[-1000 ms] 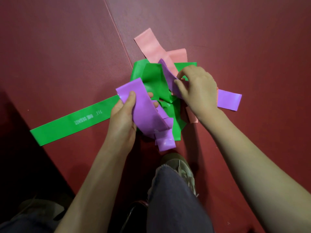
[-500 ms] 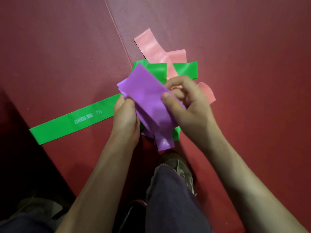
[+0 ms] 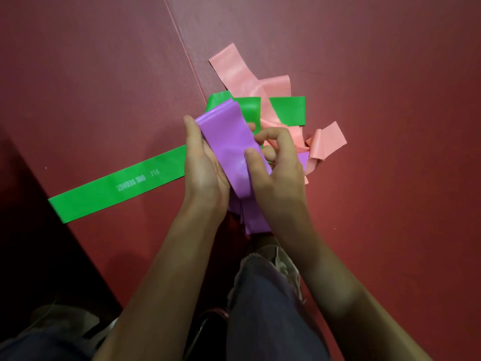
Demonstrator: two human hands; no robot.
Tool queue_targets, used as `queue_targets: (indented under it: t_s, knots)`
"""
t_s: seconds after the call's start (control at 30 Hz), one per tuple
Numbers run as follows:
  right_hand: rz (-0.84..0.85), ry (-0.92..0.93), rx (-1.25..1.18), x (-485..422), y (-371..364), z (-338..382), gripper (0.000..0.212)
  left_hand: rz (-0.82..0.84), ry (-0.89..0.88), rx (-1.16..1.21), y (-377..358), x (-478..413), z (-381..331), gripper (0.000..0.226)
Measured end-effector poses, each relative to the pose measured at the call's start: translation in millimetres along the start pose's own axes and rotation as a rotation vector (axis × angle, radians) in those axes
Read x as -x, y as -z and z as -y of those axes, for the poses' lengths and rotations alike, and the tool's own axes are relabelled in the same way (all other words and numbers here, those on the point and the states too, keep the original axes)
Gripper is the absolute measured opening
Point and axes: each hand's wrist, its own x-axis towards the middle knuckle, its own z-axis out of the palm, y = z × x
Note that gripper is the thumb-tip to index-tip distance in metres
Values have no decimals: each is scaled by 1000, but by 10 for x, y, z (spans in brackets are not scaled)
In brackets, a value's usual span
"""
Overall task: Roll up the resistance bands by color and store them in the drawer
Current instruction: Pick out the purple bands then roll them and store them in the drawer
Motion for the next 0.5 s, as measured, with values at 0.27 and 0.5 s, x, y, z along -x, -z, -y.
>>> queue_targets:
  t_s: [0.27, 0.5]
  knots:
    - [-82, 11, 40, 57, -7, -14, 26, 3, -151, -389, -5, 61, 16, 13]
    - [93, 72, 107, 187, 146, -163, 26, -89, -311, -383, -9, 201, -125, 23]
